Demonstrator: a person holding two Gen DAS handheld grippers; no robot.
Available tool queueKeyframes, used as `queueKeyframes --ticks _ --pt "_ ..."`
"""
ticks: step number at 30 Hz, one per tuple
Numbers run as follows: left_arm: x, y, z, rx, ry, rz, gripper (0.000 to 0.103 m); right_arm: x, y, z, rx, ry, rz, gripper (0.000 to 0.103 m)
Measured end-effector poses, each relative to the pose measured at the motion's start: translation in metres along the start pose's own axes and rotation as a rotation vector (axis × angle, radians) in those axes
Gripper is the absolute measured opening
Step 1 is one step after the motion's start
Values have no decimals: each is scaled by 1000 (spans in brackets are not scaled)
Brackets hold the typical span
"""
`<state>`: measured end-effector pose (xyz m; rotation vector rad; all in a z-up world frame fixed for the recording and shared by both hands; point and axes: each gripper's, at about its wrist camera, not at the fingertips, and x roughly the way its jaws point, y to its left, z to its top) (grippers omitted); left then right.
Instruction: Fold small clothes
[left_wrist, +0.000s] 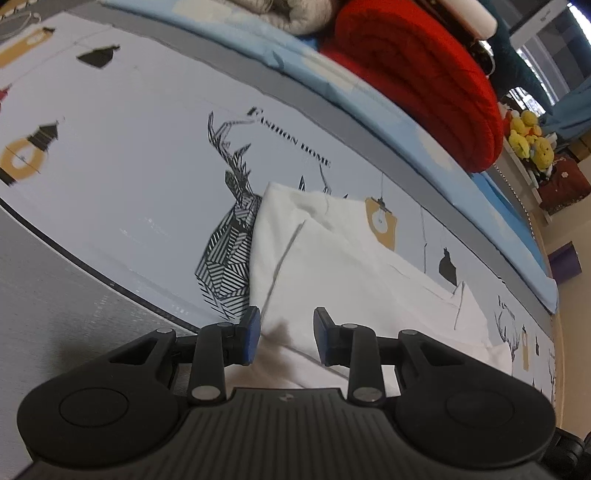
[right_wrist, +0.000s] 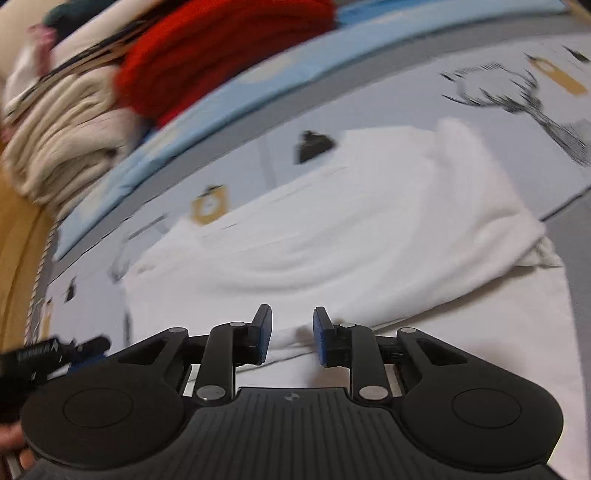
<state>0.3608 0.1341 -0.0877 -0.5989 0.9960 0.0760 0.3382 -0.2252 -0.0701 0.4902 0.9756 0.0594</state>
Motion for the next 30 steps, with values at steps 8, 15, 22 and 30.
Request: queueKeyframes --ticks 8,15,22,30 --pt "32 10 -2 -116 63 -5 32 8 -37 16 119 39 -47 25" --pt "26 6 -6 -166 41 45 32 5 -47 25 164 26 -64 25" --pt "36 14 -12 -218 77 26 32 5 -48 24 177 35 -89 25" --pt "37 17 -14 -277 41 17 18 10 -46 23 167 46 -100 25"
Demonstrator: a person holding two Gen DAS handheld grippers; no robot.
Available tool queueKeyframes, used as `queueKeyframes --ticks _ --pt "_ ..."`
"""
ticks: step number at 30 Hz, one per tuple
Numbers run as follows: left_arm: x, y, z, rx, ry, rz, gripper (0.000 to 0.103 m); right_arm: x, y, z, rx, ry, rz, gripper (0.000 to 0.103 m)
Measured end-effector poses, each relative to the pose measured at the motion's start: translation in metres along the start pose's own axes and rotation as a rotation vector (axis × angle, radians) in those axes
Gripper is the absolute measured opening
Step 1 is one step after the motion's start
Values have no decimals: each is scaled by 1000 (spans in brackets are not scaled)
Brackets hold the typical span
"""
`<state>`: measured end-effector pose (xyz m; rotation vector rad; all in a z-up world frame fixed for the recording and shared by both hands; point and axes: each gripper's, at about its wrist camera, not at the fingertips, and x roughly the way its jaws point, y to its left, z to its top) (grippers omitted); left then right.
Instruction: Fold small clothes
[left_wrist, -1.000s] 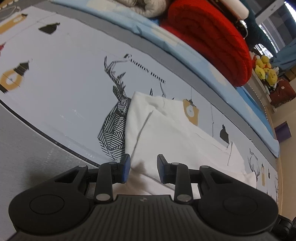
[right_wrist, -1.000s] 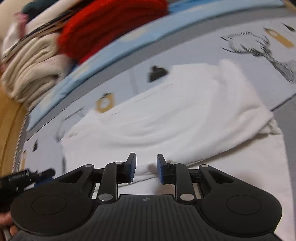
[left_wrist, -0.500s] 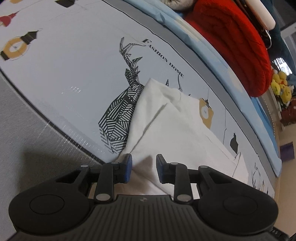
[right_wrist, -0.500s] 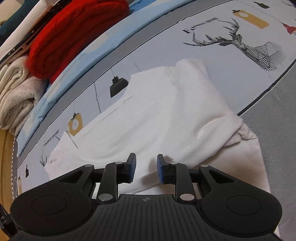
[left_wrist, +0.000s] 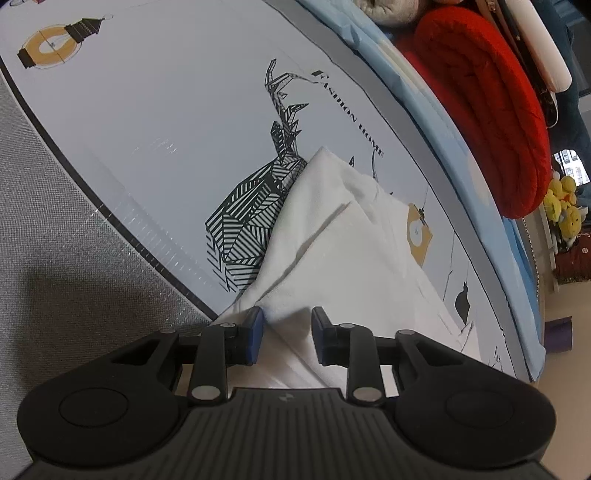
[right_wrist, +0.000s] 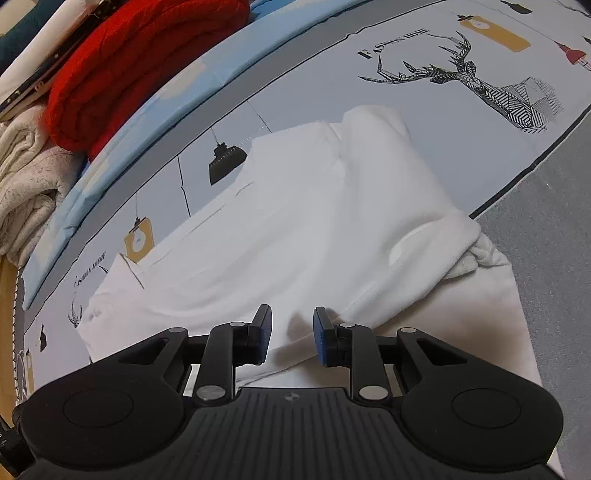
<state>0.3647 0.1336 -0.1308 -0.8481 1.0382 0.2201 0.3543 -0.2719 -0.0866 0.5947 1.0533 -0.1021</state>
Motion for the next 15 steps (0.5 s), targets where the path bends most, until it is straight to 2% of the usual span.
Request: queueKeyframes --ticks 2,3,7,9,11,12,14,15 --pt "-4 -2 0 22 -29 14 5 0 -1 1 3 -2 -5 25" --pt "-7 -2 0 24 -43 7 3 -1 -1 2 4 -5 -6 25" --pt "-45 -17 -7 47 -131 -46 2 -3 -2 4 10 -20 -12 25" --pt "-70 -23 -17 80 -218 -22 2 -4 -5 5 16 -27 -18 25" --pt "-87 -22 -26 121 -295 34 3 -7 -10 5 31 -39 -26 25" --pt "-87 -19 -27 120 -288 59 7 -8 -12 6 43 -47 -29 25" --pt "-67 -9 -21 109 -152 83 21 -11 -21 6 77 -68 -47 25" --pt "-61 -3 -18 79 -120 89 22 -10 -27 6 102 -73 -64 25"
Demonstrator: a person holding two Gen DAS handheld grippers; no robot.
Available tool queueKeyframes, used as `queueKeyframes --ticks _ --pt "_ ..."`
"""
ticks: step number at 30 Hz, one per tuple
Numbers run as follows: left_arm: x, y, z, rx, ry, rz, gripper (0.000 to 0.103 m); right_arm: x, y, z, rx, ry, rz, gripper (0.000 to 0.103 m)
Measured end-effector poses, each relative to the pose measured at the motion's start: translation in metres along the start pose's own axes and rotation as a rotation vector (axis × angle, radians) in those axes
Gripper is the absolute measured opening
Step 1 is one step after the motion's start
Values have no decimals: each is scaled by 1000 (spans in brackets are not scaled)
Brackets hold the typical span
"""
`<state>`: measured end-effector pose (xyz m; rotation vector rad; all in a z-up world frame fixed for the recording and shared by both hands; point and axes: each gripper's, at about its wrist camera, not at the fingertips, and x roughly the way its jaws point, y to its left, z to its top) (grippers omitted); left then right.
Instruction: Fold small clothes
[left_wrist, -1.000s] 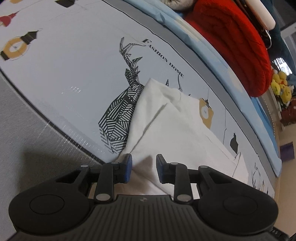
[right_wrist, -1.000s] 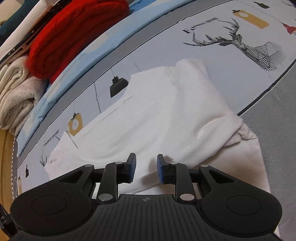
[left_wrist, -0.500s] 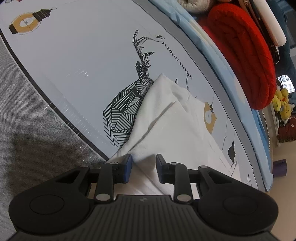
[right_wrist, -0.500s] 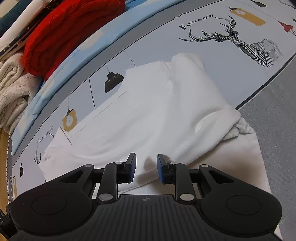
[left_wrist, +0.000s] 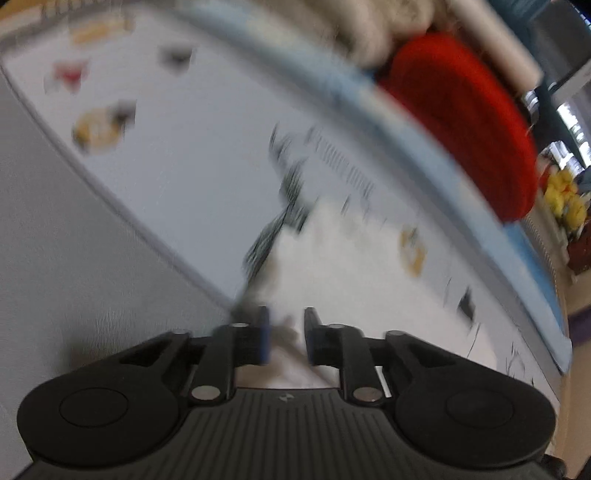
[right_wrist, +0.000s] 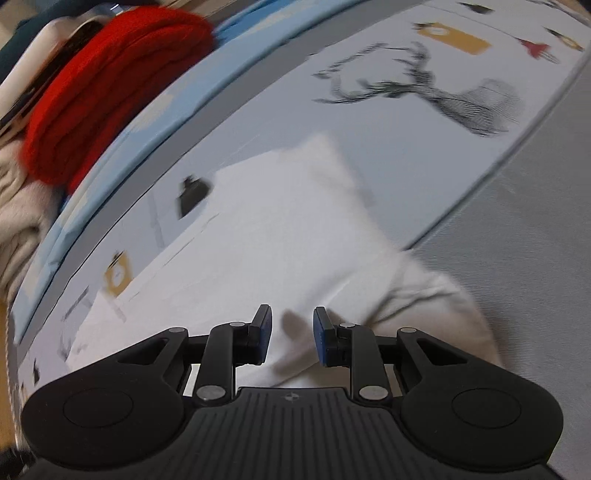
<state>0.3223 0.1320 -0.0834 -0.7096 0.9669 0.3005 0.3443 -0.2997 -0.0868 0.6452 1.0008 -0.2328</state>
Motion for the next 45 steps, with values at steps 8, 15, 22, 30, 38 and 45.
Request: queueKeyframes --ticks 8,15,22,30,38,45 --pt "13 19 32 -18 -17 -8 41 8 -44 2 200 21 -169 32" --pt "42 22 35 10 44 3 45 8 -31 0 213 27 -100 32" --pt "22 -6 31 144 -38 -63 0 3 -34 3 295 37 -48 4" --pt "18 2 25 119 -6 48 1 -7 -58 0 408 0 -94 5" --pt "1 -25 17 253 -59 -111 11 -35 -27 -1 218 -156 -75 22" --pt "42 1 27 65 149 -107 16 15 -60 6 330 26 -144 32"
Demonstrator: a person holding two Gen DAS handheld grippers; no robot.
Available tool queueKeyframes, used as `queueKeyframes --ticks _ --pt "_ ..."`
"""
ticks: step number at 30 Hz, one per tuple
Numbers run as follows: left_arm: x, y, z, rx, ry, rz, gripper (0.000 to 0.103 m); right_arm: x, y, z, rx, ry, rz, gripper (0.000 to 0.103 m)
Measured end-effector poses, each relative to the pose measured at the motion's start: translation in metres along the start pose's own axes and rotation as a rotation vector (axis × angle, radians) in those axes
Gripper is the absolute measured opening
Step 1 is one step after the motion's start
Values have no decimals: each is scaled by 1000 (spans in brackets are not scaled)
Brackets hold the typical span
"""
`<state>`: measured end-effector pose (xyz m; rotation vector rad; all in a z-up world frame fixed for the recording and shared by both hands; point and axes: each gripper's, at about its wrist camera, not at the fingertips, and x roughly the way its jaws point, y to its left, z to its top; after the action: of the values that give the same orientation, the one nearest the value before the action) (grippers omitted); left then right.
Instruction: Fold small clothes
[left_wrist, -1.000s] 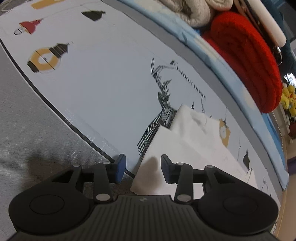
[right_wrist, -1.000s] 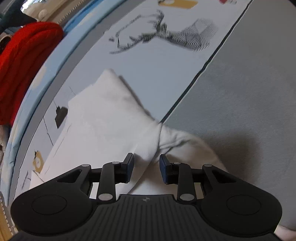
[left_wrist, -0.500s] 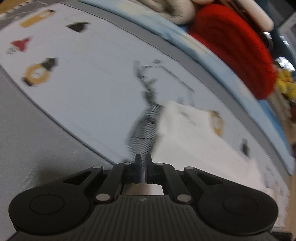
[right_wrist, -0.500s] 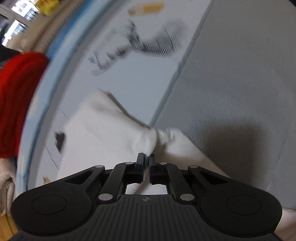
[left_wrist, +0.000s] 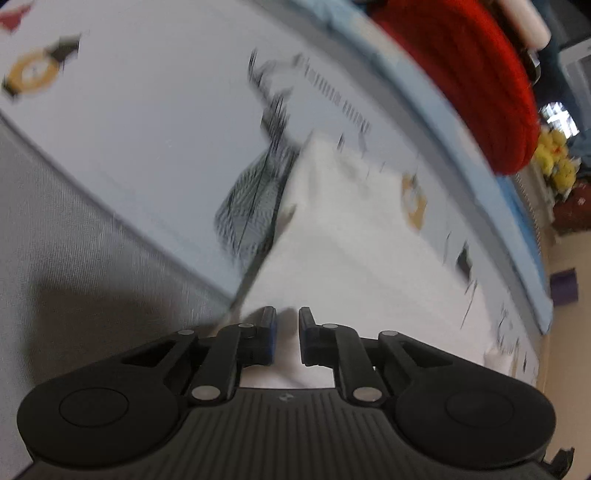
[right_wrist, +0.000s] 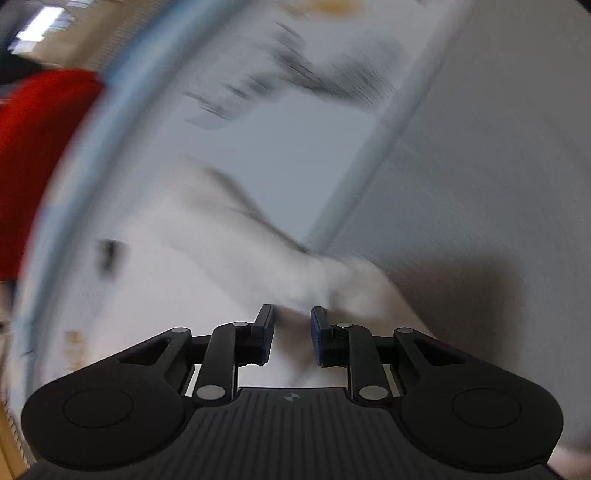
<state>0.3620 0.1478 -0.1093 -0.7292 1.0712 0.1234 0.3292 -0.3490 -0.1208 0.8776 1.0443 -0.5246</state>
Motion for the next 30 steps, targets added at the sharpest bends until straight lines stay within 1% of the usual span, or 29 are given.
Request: queueKeyframes --ticks 1,2,3,4,5,6,8,11,13,14,17,18,19,20,21,22,23,24,26,27,28,29,30 --pt "-8 -4 6 33 -61 13 17 0 -4 -1 21 -1 -9 35" --pt "-14 -9 11 72 -115 34 21 -5 -1 -2 4 -17 -10 35" --pt "-17 -11 15 95 -146 50 29 -11 7 -3 -34 -46 0 35" --pt "-18 -11 18 105 -166 62 32 -20 15 -4 -83 -91 32 35" --pt "-17 -11 20 104 -171 68 35 -27 23 -6 -131 -127 58 35" --pt "-12 -10 21 100 -165 71 35 -32 30 -8 -176 -159 77 36" --pt "-1 -10 23 101 -148 72 35 -35 38 -10 -233 -192 105 36" --pt "11 -9 22 107 -111 55 34 -30 41 -6 -252 -152 147 36" --pt "13 -11 21 130 -93 33 1 -26 41 -3 -251 -146 136 36" --pt "5 -13 19 150 -122 36 2 -24 43 -3 -254 -145 135 36" --pt "-19 -29 19 229 -286 48 2 -19 49 -2 -244 -132 140 36" --pt "-22 -32 19 246 -311 60 2 -18 51 -1 -242 -129 139 36" --pt "-22 -35 18 264 -314 78 3 -16 51 0 -242 -123 136 36" --pt "-18 -36 18 279 -289 94 5 -12 52 1 -239 -113 132 36" --pt "-11 -36 18 287 -253 118 9 -9 52 3 -234 -99 125 36" --pt "-9 -35 17 285 -246 143 10 -5 51 3 -229 -84 108 36" --pt "-12 -36 14 292 -261 166 10 -1 49 3 -225 -76 81 36" --pt "-17 -38 13 315 -278 172 10 2 47 3 -220 -70 63 36" --pt "-25 -50 6 397 -306 142 11 4 45 4 -206 -65 53 35" --pt "-27 -54 3 435 -304 118 14 3 46 5 -208 -70 49 35" --pt "-23 -55 0 455 -272 82 15 0 47 5 -217 -81 41 35" --pt "-16 -51 -1 440 -212 47 15 -4 49 4 -226 -93 36 35" --pt "-5 -44 1 394 -136 28 15 -7 49 4 -233 -100 37 36"
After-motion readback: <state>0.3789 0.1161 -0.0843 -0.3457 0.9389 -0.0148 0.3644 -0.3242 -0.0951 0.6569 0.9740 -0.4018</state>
